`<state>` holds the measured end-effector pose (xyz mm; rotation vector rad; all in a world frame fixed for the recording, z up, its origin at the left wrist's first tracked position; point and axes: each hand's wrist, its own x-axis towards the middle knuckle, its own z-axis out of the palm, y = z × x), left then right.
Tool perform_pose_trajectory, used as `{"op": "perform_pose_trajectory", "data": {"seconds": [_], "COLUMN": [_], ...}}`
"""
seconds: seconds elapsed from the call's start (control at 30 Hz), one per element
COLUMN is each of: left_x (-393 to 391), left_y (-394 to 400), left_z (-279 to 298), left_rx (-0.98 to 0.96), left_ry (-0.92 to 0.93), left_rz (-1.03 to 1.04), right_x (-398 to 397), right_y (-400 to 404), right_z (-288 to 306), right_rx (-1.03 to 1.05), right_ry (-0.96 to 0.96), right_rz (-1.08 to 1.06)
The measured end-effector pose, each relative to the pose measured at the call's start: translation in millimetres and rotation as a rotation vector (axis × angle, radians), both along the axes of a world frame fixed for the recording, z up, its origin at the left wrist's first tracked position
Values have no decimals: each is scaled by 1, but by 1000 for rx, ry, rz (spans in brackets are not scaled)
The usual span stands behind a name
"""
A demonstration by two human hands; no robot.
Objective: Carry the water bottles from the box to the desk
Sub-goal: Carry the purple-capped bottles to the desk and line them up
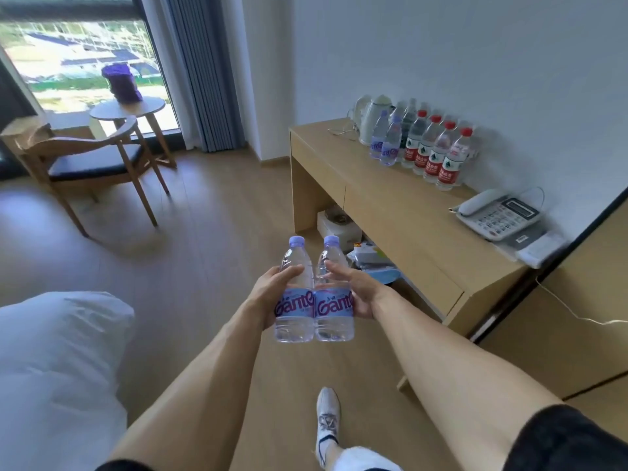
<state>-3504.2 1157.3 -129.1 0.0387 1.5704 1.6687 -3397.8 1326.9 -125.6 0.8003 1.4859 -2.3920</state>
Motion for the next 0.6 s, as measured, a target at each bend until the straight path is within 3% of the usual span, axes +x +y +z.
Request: {"op": "perform_pose_trajectory", "data": {"seconds": [0.3, 0.6], "left_x": [-128, -232], "left_y": [96, 224], "left_z": [-3, 12], "left_rx": [-64, -46], "left_ry": [72, 92], "left_rz": [-41, -88], "right_x": [-130, -230], "right_y": [93, 214], "right_z": [-25, -11], "right_rx": [25, 28], "right_ry": [35, 61], "right_rz": [-69, -153]}}
